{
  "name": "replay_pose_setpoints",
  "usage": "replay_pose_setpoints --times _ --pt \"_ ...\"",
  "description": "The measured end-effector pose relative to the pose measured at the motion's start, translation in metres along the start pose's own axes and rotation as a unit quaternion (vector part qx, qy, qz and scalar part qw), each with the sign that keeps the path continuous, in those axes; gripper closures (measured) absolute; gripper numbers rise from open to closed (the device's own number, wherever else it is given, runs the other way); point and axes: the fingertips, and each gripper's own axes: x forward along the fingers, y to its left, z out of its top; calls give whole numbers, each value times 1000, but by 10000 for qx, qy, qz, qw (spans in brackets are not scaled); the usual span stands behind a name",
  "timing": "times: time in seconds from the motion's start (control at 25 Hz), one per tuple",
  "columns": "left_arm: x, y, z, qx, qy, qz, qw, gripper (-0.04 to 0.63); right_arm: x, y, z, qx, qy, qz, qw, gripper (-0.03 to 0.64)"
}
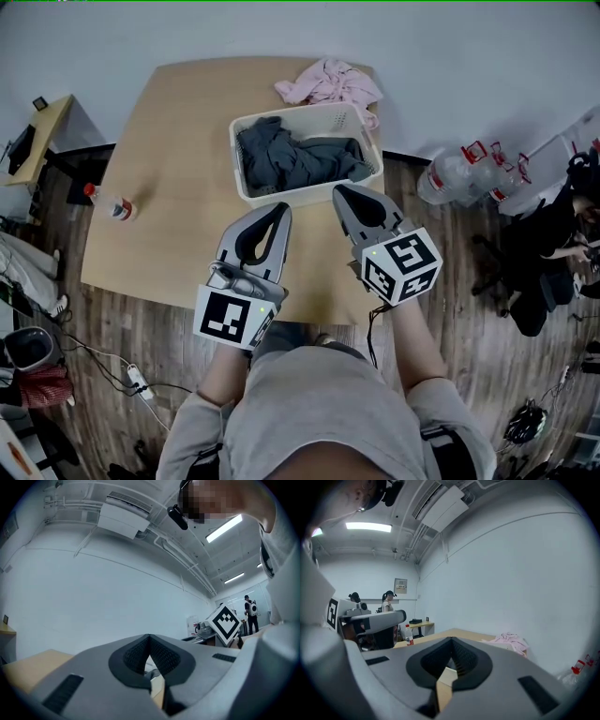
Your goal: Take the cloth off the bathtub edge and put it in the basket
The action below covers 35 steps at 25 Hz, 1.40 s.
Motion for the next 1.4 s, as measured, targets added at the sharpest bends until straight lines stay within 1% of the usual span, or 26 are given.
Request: replay_pose_setpoints --times 0.2,0.44,0.92,1.16,1.4 --pt "-7 -32 13 128 -93 -2 9999 598 -38 6 10 52 -277 24 9996 607" --pt "-16 -69 25 192 -188 -24 9996 598 -85 10 22 33 -587 -3 9983 607" --pt "-35 -133 35 346 -277 -3 9990 598 -155 24 22 148 -994 83 9949 607" --pt "-43 -153 40 433 -308 16 9986 598 -176 29 24 183 -1161 127 9930 607" --pt "-51 -154 44 490 -354 34 9982 598 -181 36 25 150 -1239 33 9922 607"
